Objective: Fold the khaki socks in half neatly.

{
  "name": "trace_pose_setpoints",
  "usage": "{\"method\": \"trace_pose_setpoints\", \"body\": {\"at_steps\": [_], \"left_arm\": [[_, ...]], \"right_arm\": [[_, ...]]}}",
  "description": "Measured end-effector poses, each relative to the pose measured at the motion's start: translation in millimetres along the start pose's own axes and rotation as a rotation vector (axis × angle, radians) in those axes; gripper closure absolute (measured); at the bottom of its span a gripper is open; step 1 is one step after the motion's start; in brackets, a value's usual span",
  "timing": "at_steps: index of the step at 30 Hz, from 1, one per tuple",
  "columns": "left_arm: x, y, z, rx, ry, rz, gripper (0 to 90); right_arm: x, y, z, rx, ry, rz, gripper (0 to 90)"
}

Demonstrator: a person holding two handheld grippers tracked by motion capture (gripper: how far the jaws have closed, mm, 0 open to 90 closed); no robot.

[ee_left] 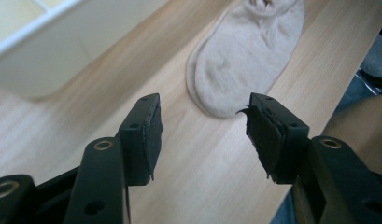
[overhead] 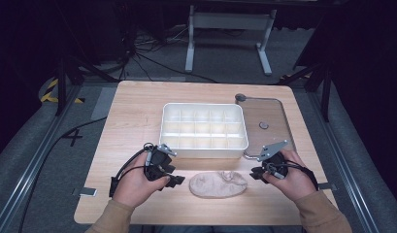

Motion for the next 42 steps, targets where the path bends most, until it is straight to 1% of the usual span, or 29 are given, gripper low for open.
{"method": "trace_pose_setpoints", "body": {"at_steps": [1,2,3,4,5,6,7,8,9,10,11,13,14,16,17,19,20,21,22,24,26,27,28,30,32,33,36,40,42], "left_arm": [[-0.8,1.3,-1.5,0.013,-0.018,-0.014,46.3],[0.1,2.7,-2.9,0.031,-0.016,-0.013,46.0],[-0.6,5.4,-5.3,0.051,-0.049,-0.032,45.1],[-1.1,6.6,-6.3,0.057,-0.055,-0.042,44.1],[-1.3,7.6,-6.6,0.054,-0.046,-0.046,43.0],[-1.3,7.6,-6.6,0.054,-0.046,-0.046,42.5],[-2.4,8.8,-6.8,0.048,-0.048,-0.062,42.5],[-4.5,10.5,-7.0,0.032,-0.046,-0.094,43.3],[-4.5,10.5,-7.0,0.032,-0.046,-0.094,43.3],[-4.1,11.4,-7.2,0.021,-0.007,-0.106,43.9],[-3.9,11.5,-7.9,0.02,-0.013,-0.113,44.6],[-2.6,10.3,-9.0,0.029,-0.014,-0.109,45.3],[0.1,10.0,-10.2,0.03,-0.025,-0.102,45.6],[3.2,9.6,-10.9,0.026,-0.028,-0.095,45.7],[4.1,9.5,-11.1,0.021,-0.042,-0.094,45.7],[5.8,8.7,-11.5,0.028,-0.04,-0.089,45.7],[6.7,8.7,-11.2,0.017,-0.044,-0.084,45.7],[6.5,8.7,-11.5,0.019,-0.048,-0.089,45.5],[7.3,8.6,-11.7,0.022,-0.042,-0.086,45.3],[8.9,7.8,-11.4,0.019,-0.043,-0.074,44.1],[9.2,7.1,-10.5,0.013,-0.051,-0.075,43.0],[10.2,4.3,-8.9,0.003,-0.054,-0.074,42.8],[10.6,3.5,-8.2,-0.002,-0.055,-0.075,42.8],[11.6,2.7,-7.4,-0.007,-0.05,-0.074,42.7],[12.3,2.0,-7.5,-0.007,-0.061,-0.068,42.2],[12.6,1.7,-7.4,-0.006,-0.06,-0.066,42.0],[11.8,0.6,-6.3,-0.02,-0.055,-0.068,41.6],[12.3,-1.2,-6.3,-0.02,-0.057,-0.067,41.0],[13.4,-2.1,-6.1,-0.019,-0.051,-0.064,40.5]], "right_arm": [[0.0,0.0,0.0,0.0,0.0,0.0,80.3],[-0.3,-0.7,-0.1,0.005,-0.008,-0.006,79.1],[-0.2,-1.4,0.7,0.001,-0.009,0.006,76.1],[0.0,-1.5,1.0,0.0,-0.006,0.01,76.1],[0.0,-1.4,1.2,0.0,0.002,0.014,76.3],[0.0,-1.4,1.2,0.0,0.002,0.014,76.3],[-0.2,-1.2,1.0,0.004,0.005,0.019,76.8],[-2.7,-0.9,-1.5,0.029,0.015,0.009,81.8],[-2.7,-0.9,-1.5,0.029,0.015,0.009,81.8],[-5.7,-2.1,-3.5,0.041,0.019,-0.003,84.7],[-6.9,-2.7,-3.8,0.039,0.02,-0.009,86.6],[-8.2,-3.8,-4.5,0.042,0.025,-0.016,88.4],[-11.4,-4.6,-5.8,0.052,0.02,-0.034,89.4],[-14.5,-5.2,-7.1,0.056,0.02,-0.05,89.5],[-16.2,-5.7,-8.1,0.059,0.021,-0.054,89.6],[-17.7,-6.3,-9.0,0.059,0.027,-0.057,89.6],[-22.6,-7.3,-11.6,0.061,0.036,-0.073,89.7],[-24.3,-7.9,-12.5,0.061,0.039,-0.08,89.7],[-26.4,-9.1,-13.8,0.06,0.04,-0.084,89.7],[-30.7,-11.0,-15.4,0.055,0.033,-0.11,89.9],[-36.9,-14.2,-16.1,0.044,0.013,-0.161,89.9],[-38.9,-15.5,-17.5,0.049,0.01,-0.168,89.9],[-39.5,-16.4,-19.0,0.052,0.022,-0.165,89.9],[-40.6,-18.0,-20.5,0.051,0.026,-0.158,89.8],[-42.7,-21.8,-23.3,0.053,0.04,-0.152,89.8],[-43.5,-24.5,-24.2,0.05,0.049,-0.14,89.6],[-45.6,-26.9,-26.0,0.064,0.06,-0.138,89.3],[-47.5,-30.0,-26.6,0.066,0.066,-0.134,87.9],[-49.5,-33.7,-27.6,0.07,0.073,-0.132,87.5]]}}
Point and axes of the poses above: each handheld gripper's, and its own axes: y roughly backward along the jaws, z roughly out of its underside, x roughly to its right, the point moved 7 cm from there along -y, roughly forward along the jaws
